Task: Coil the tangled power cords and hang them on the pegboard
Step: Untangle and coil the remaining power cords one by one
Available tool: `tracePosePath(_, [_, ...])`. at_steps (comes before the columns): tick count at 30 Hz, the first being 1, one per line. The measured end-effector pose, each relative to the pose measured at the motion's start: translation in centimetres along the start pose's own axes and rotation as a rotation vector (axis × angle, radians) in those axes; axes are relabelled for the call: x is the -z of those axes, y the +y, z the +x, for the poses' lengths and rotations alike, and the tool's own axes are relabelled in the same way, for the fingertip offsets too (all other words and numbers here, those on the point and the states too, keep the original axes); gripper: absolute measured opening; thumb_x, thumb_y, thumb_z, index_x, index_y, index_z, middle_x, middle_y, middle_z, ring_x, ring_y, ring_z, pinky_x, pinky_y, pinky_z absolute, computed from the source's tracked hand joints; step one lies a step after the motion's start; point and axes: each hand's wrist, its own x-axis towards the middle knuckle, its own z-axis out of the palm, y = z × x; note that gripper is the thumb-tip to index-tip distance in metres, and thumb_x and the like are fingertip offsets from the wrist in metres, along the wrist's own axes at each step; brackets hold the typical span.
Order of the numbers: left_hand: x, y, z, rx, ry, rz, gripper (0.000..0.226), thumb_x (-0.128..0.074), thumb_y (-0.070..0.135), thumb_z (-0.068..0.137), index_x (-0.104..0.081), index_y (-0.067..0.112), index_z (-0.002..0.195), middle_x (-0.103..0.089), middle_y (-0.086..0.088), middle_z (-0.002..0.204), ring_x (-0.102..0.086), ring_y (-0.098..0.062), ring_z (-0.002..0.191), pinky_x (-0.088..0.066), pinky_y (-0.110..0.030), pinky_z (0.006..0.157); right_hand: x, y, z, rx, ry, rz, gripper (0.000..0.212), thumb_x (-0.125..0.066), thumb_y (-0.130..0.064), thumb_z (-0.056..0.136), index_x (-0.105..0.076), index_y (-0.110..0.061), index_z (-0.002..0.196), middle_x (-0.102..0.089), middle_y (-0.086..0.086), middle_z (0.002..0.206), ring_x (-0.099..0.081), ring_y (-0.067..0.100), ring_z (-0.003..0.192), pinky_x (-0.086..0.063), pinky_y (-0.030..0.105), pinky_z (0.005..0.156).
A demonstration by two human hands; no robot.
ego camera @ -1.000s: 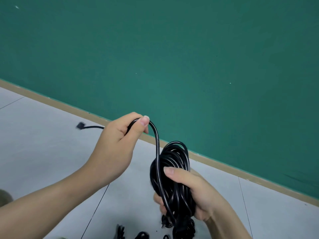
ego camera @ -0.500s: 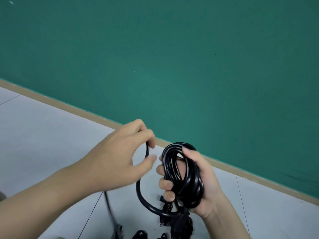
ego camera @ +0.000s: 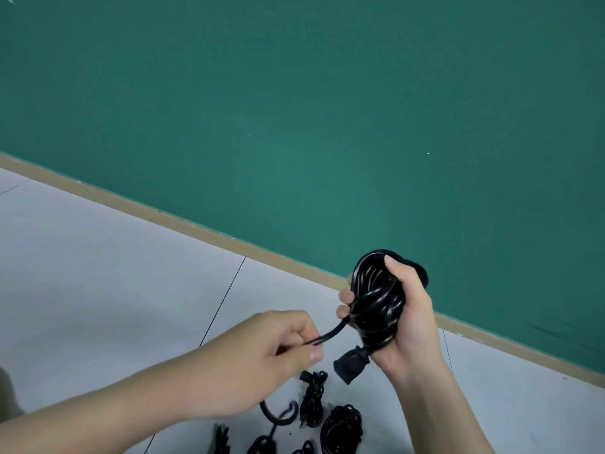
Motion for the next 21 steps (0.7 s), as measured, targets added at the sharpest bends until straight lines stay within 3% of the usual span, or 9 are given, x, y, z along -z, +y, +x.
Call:
tracePosePath(4, [2.6,1.3,-0.3,-0.095,0.054,0.248,0.024,-0.06,0.042,0.101,-0.065,0.025,0.084,-0.048,0.011,0.059,-0.038,-0.007,0.056,-0.032,-0.023,0.055,1.4,-1.5,0.6,0.108,0.12,-0.104,0.03,-0.072,-0.033,0.084,-0.057,-0.009,0.094,-0.058,0.01,0.071,-0.058,0.033,0.069,-0.051,0.038,0.058])
tracePosePath(7, [4.2,2.2,-0.9,-0.16,0.097,0.254,0.022,-0.062,0.033,0.1,-0.067,0.025,0.081,-0.042,0.014,0.051,-0.033,-0.008,0.048,-0.026,-0.016,0.049,2.5,-2.1,0.9,0.131,0.102,-0.37,0.053,-0.085,-0.043,0.057,-0.064,-0.01,0.092,-0.062,0.014,0.079,-0.059,0.033,0.079,-0.051,0.037,0.062])
tracePosePath(10, [4.5,2.9,-0.9,-0.224,0.198,0.101,0.018,-0.067,0.032,0.094,-0.072,0.025,0.079,-0.05,0.015,0.053,-0.035,-0.003,0.048,-0.029,-0.014,0.051,2.1,-0.7,0.2,0.067,-0.122,-0.497,0.055,-0.089,-0.042,0.052,-0.065,-0.011,0.091,-0.066,0.01,0.079,-0.063,0.025,0.071,-0.059,0.041,0.067])
tracePosePath(13, [4.0,3.3,-0.2,-0.255,0.286,-0.052,0.014,-0.07,0.035,0.086,-0.076,0.025,0.079,-0.067,0.007,0.067,-0.052,-0.002,0.06,-0.04,-0.015,0.06,0.3,1.3,-0.7,-0.057,-0.329,-0.485,0.07,-0.095,-0.052,0.058,-0.062,-0.005,0.099,-0.06,0.012,0.078,-0.059,0.027,0.066,-0.053,0.035,0.056])
tracePosePath(14, [3.8,3.2,0.1,-0.261,0.31,-0.09,0.017,-0.072,0.036,0.084,-0.076,0.022,0.078,-0.07,0.005,0.07,-0.057,-0.004,0.064,-0.045,-0.016,0.065,0.0,1.9,-0.9,-0.107,-0.352,-0.455,0.078,-0.095,-0.058,0.057,-0.062,-0.005,0.104,-0.059,0.013,0.08,-0.059,0.028,0.067,-0.053,0.035,0.056])
tracePosePath(16, [3.5,2.7,0.8,-0.243,0.371,-0.134,0.031,-0.078,0.044,0.079,-0.073,0.014,0.074,-0.069,-0.007,0.07,-0.059,-0.014,0.066,-0.049,-0.033,0.067,-0.4,2.5,-1.2,-0.214,-0.38,-0.395,0.097,-0.094,-0.067,0.052,-0.062,-0.002,0.116,-0.061,0.016,0.087,-0.061,0.028,0.069,-0.054,0.036,0.057])
tracePosePath(18, [3.2,2.1,1.3,-0.179,0.404,-0.164,0.054,-0.088,0.056,0.07,-0.062,0.01,0.067,-0.057,-0.021,0.066,-0.047,-0.022,0.061,-0.042,-0.048,0.057,-0.4,2.9,-1.6,-0.302,-0.477,-0.33,0.111,-0.093,-0.07,0.052,-0.055,0.002,0.127,-0.059,0.019,0.093,-0.061,0.028,0.069,-0.054,0.037,0.056])
tracePosePath(21, [3.3,1.6,1.6,-0.107,0.371,-0.213,0.069,-0.089,0.065,0.053,-0.042,0.015,0.059,-0.036,-0.012,0.061,-0.031,-0.023,0.062,-0.026,-0.045,0.06,-0.6,2.9,-2.5,-0.348,-0.625,-0.301,0.101,-0.095,-0.058,0.059,-0.049,0.001,0.127,-0.056,0.017,0.091,-0.061,0.027,0.072,-0.055,0.036,0.059])
